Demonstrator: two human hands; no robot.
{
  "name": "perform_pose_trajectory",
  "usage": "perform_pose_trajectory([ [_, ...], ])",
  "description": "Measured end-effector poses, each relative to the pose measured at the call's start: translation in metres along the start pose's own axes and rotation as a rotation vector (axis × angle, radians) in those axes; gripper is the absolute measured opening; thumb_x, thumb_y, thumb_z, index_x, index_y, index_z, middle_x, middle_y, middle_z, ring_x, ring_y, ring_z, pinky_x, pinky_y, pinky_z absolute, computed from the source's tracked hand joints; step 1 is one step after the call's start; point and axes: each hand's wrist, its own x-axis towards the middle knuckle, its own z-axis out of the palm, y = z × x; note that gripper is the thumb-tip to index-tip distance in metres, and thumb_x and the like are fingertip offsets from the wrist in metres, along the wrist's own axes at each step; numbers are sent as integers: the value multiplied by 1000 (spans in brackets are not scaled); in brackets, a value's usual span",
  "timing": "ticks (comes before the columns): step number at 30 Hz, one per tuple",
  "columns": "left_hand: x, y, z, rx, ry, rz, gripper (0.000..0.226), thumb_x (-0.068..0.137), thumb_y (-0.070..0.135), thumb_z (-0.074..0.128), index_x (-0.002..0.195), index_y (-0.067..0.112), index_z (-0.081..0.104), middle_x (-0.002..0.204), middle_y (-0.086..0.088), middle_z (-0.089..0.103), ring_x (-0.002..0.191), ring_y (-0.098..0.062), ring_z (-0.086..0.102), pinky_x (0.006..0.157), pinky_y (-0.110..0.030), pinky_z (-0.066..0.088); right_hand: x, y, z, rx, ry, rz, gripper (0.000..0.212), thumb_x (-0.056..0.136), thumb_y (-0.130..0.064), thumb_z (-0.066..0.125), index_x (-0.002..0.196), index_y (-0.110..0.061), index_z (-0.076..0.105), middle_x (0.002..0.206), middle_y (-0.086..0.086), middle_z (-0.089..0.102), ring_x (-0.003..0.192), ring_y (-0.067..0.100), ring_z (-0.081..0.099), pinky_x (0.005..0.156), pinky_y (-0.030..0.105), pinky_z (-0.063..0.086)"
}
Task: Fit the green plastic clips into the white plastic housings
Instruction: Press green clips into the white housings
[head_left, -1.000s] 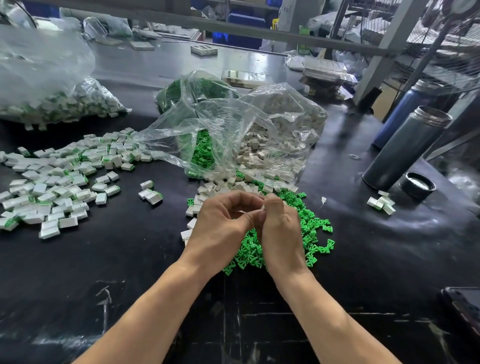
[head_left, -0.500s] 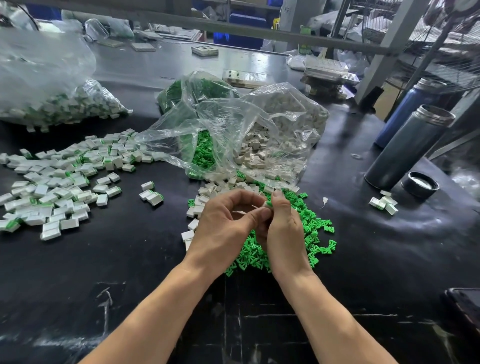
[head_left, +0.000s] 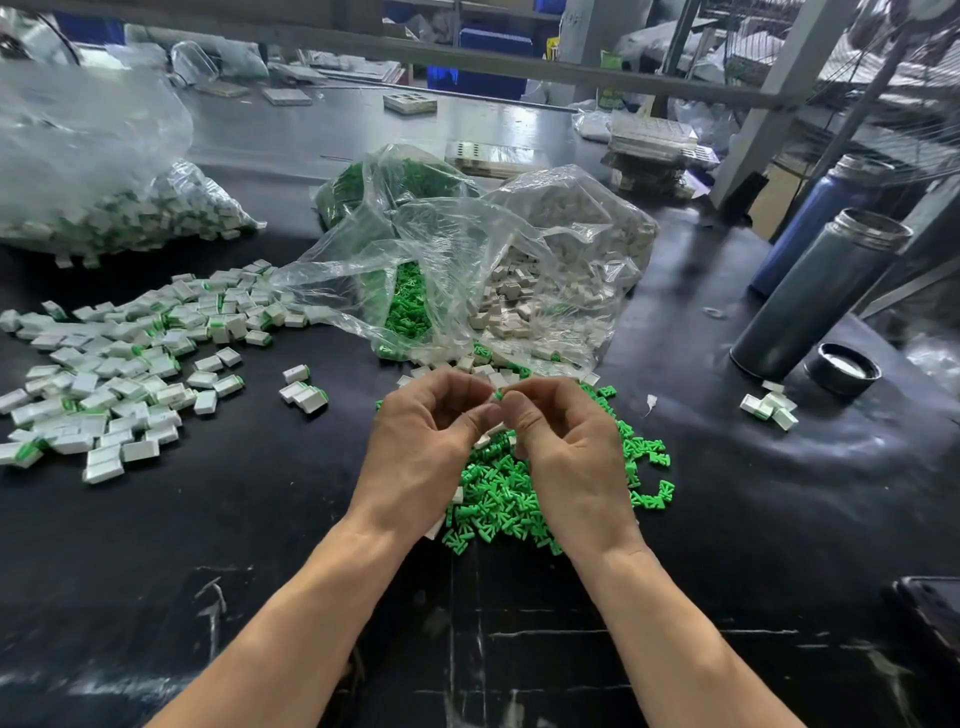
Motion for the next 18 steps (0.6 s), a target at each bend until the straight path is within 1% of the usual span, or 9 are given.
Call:
perform_pose_trajectory([
  [2, 0, 0, 0, 30, -6, 2, 9, 87, 13, 80, 95, 13, 74, 83, 2, 76, 77, -4, 70, 69, -13, 52, 1, 0, -1, -15, 8, 24, 8, 99, -19, 70, 91, -23, 71, 80, -8, 73, 69, 2, 64, 64, 19, 51],
  [4, -1, -1, 1, 42, -16, 1, 13, 86, 12, 81, 97, 13, 73, 85, 3, 77, 81, -10, 73, 72, -18, 56, 2, 1, -2, -30, 9, 44, 9, 99, -21, 70, 90, -23, 71, 83, -5, 75, 73, 6, 67, 68, 24, 55],
  [6, -2, -2, 1, 63, -27, 8, 17, 84, 16, 82, 99, 16, 72, 87, 3, 76, 84, -15, 74, 76, -25, 60, 1, 2, -2, -35, 8, 51, 11, 99, -21, 69, 89, -24, 71, 84, -4, 76, 72, 5, 67, 67, 22, 53],
  [8, -2, -3, 0, 113, -26, 29, 18, 84, 20, 82, 99, 21, 72, 87, 6, 76, 83, -15, 73, 76, -28, 61, 1, 3, -1, -34, 9, 49, 11, 99, -21, 69, 88, -23, 71, 82, -5, 76, 68, 1, 64, 64, 18, 49],
  [10, -2, -4, 0, 174, -15, 50, 16, 85, 22, 82, 98, 25, 72, 86, 11, 75, 79, -9, 70, 72, -24, 58, 2, 5, -1, -33, 6, 47, 11, 99, -21, 69, 89, -22, 71, 76, -12, 74, 64, -1, 62, 61, 14, 47],
  [12, -1, -6, -2, 265, 9, 74, 16, 86, 23, 82, 97, 30, 73, 85, 16, 72, 74, -3, 65, 65, -16, 51, 3, 7, -1, -47, 4, 51, 10, 99, -23, 69, 89, -22, 71, 69, -18, 68, 61, -2, 60, 57, 12, 45],
  [13, -1, -6, -4, 308, 26, 90, 17, 86, 23, 82, 97, 32, 73, 85, 17, 71, 75, -2, 64, 63, -12, 48, 3, 8, -2, -52, 7, 56, 10, 99, -24, 69, 90, -23, 71, 67, -18, 67, 60, -2, 60, 56, 13, 44],
  [16, 3, -6, -13, 434, 72, 150, 19, 86, 26, 81, 96, 37, 70, 93, 20, 63, 83, 3, 60, 67, -7, 46, 6, 11, -2, -45, 29, 84, 11, 100, -23, 68, 89, -23, 70, 64, -17, 65, 57, 0, 55, 59, 19, 43],
  [18, 7, -7, -24, 527, 111, 152, 20, 87, 30, 78, 102, 38, 68, 97, 22, 59, 83, 4, 58, 71, -9, 49, 8, 14, -3, -46, 43, 108, 12, 100, -22, 68, 89, -22, 70, 61, -14, 62, 55, 2, 51, 58, 23, 41],
])
